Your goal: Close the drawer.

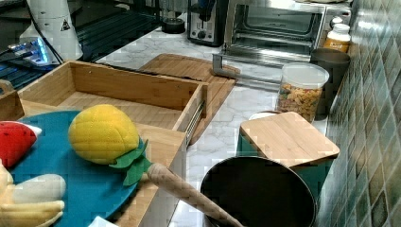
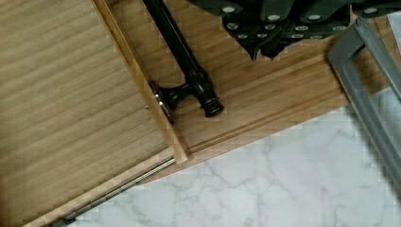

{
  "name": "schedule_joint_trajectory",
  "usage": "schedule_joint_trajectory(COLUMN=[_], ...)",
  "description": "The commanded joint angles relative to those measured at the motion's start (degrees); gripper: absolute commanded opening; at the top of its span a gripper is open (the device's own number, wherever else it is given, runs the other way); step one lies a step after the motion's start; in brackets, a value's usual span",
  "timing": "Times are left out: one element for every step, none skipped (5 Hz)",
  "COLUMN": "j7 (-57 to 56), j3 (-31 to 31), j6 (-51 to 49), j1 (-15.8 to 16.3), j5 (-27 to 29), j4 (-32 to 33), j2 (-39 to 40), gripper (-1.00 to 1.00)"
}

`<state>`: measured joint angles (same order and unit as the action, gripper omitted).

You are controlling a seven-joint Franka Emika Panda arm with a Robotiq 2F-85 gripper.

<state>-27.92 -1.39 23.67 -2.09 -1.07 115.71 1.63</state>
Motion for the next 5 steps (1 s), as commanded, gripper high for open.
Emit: schedule_joint_trajectory(j7=[-7.1, -12.6, -17.8, -18.5, -19.6], j3=[2.1, 1.9, 1.6, 2.3, 2.4], j6=[11.3, 15.6, 24.3, 26.1, 24.8], j1=[2.5, 2.7, 2.7, 2.5, 2.6], j5=[1.4, 1.5, 1.6, 0.9, 2.9], j4=[19.1, 22.8, 28.1, 29.8, 30.8], j2=[-9.7, -8.5, -7.3, -6.2, -5.6], gripper=[-1.00, -1.00, -1.00, -1.00, -1.00])
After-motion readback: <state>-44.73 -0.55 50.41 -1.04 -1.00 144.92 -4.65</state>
